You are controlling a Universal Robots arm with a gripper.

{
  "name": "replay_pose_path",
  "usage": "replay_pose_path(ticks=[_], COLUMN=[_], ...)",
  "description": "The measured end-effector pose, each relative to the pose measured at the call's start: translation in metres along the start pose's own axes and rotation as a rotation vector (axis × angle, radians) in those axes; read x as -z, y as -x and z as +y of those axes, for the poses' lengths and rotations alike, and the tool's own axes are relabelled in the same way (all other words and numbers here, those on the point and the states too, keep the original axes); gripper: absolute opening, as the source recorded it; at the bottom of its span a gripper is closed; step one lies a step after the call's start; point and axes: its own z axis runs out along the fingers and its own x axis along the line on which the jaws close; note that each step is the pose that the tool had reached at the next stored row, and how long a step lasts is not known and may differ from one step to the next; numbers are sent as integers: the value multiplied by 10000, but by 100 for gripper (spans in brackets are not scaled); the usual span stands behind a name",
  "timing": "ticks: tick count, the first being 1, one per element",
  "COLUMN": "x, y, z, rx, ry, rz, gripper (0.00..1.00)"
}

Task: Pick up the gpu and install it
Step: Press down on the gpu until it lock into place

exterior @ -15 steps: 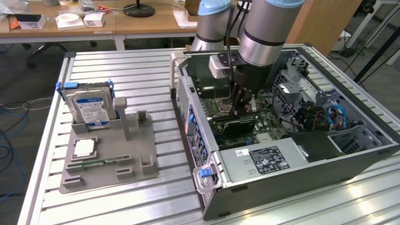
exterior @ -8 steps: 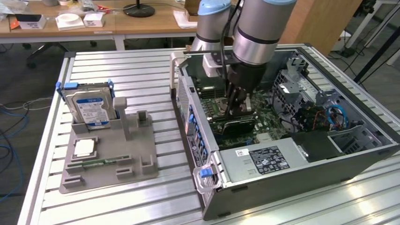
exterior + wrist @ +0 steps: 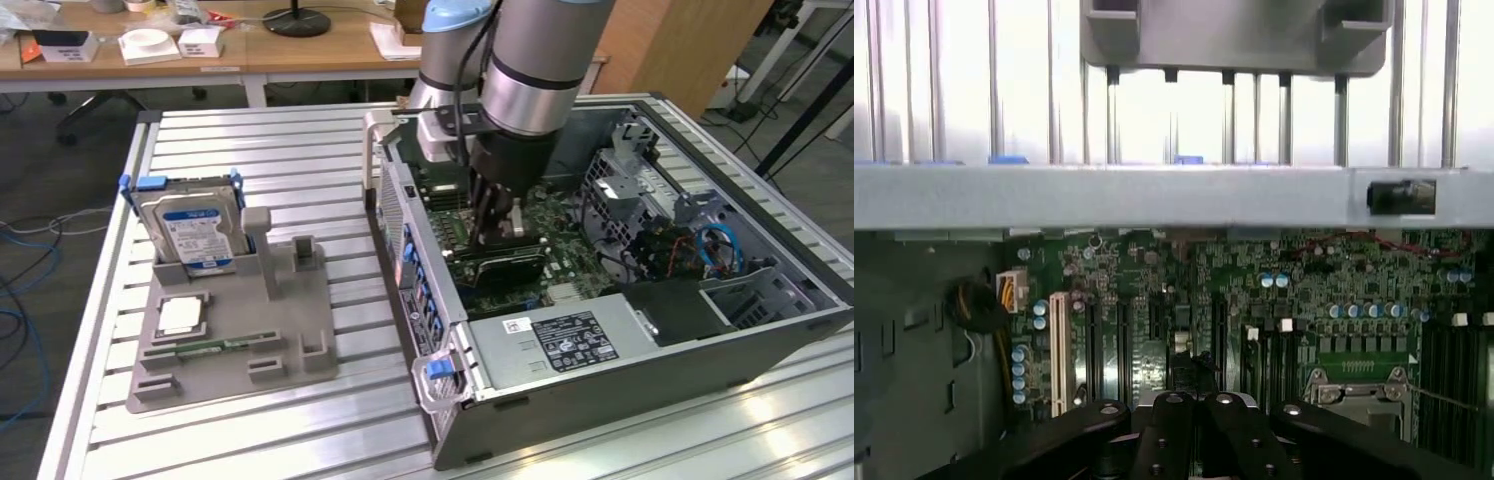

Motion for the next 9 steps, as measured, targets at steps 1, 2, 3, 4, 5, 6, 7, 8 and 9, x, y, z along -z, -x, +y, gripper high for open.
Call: replay_pose_path(ticks=[1,2,3,4,5,6,7,8,9], x=[3,6,12,20,28,36,44,77,112], y=[0,-1,-2,-2,-2,-2,-2,-4,-4], z=[22,46,70,91,111,131,150,224,309], rx=[1,1,0,0,0,0,0,0,-1], ry=[0,1,0,1,1,0,0,0,-1], rz=[1,1,0,2,2,2,1,0,0], gripper=[11,11,11,11,11,11,11,11,11])
